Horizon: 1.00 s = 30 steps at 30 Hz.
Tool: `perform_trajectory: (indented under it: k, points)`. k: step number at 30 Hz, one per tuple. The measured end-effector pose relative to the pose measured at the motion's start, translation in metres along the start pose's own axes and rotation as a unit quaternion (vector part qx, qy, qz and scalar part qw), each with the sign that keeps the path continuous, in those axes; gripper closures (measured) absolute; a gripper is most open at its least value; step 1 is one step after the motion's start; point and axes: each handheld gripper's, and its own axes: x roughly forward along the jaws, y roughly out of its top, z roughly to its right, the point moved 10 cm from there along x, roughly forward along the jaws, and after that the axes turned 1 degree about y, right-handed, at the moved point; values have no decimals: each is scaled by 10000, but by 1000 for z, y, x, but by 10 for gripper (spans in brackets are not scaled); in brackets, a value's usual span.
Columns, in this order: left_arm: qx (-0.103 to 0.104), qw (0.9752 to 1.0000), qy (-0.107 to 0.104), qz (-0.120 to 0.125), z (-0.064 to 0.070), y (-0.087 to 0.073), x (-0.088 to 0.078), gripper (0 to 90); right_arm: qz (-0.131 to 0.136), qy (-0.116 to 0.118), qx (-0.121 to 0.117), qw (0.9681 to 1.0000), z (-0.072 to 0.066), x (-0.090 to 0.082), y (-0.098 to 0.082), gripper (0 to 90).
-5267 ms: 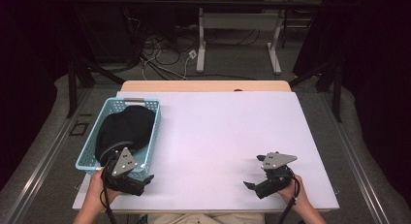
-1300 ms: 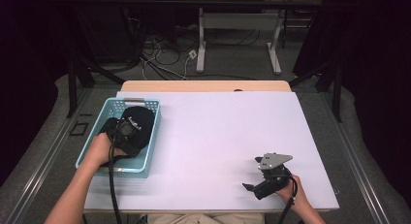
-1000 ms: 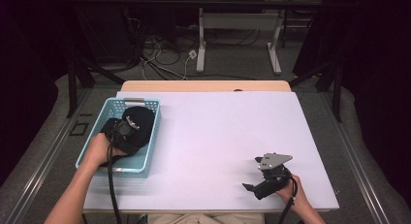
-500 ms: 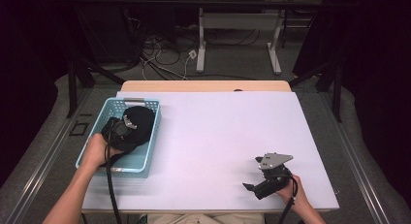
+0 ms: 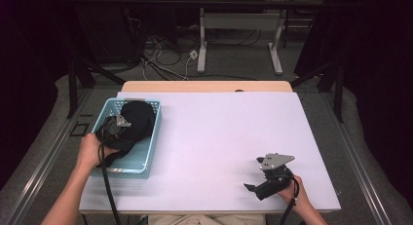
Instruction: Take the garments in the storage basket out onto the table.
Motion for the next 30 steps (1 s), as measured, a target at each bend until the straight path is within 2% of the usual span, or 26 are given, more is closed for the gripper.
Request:
perform_trajectory:
  k: [2,5,9,18,21,27,30]
  points:
    - [22,10000,11,4,0,1,-2,392,-1,-4,-8,10000,0,0,0,0]
    - [22,9997,131,200,-3,6,-10,393,12,-15,-27,10000,1,-1,0,0]
    - [4,9995,177,263,-3,9,-15,393,9,-16,-15,10000,0,-1,0,0]
    - [-131,9985,248,462,-4,14,-25,393,17,-9,-30,10000,0,-1,0,0]
    - [-98,9978,312,576,-6,18,-30,393,29,-1,-34,10000,0,-1,1,0]
    - [-31,9977,337,593,-4,21,-36,393,33,-6,-37,10000,0,-1,1,0]
    - [-29,9970,370,686,-4,24,-37,393,44,-22,-32,10000,0,-1,1,0]
